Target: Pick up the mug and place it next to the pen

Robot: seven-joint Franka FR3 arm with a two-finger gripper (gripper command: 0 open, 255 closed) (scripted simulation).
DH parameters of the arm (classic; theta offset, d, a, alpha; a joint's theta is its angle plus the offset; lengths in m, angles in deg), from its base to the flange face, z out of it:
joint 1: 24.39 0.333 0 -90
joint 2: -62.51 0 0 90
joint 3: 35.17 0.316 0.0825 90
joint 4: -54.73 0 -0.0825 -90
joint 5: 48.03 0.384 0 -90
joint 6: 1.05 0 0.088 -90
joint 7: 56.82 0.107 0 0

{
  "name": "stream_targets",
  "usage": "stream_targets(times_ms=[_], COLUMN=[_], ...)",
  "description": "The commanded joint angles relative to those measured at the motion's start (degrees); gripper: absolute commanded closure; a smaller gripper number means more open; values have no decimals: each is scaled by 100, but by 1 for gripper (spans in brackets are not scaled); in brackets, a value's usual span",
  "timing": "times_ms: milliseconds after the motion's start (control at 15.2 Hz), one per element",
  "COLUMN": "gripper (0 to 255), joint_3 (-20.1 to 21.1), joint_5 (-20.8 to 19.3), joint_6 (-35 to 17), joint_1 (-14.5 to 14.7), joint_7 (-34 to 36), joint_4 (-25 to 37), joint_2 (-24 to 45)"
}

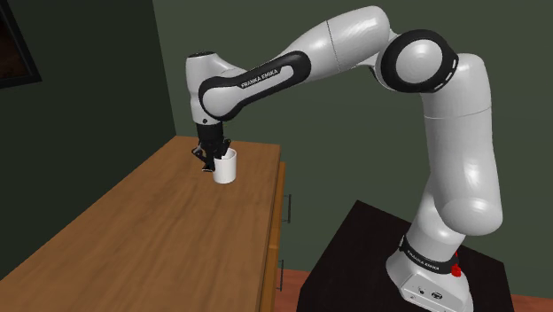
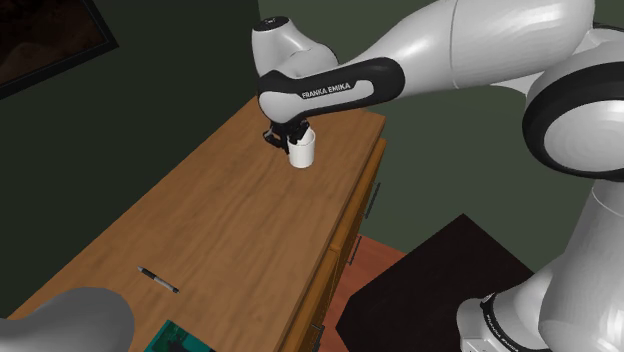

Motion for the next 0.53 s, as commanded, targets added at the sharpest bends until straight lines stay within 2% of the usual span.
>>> stream_targets(times_ms=[0, 462], gripper=[255, 255], joint_3=[8, 31], joint_5=[18, 73], joint_6=[133, 610], joint_1=[-1, 1], joint_7=[-18, -78], joint_4=[84, 440], joint_2=[-51, -180])
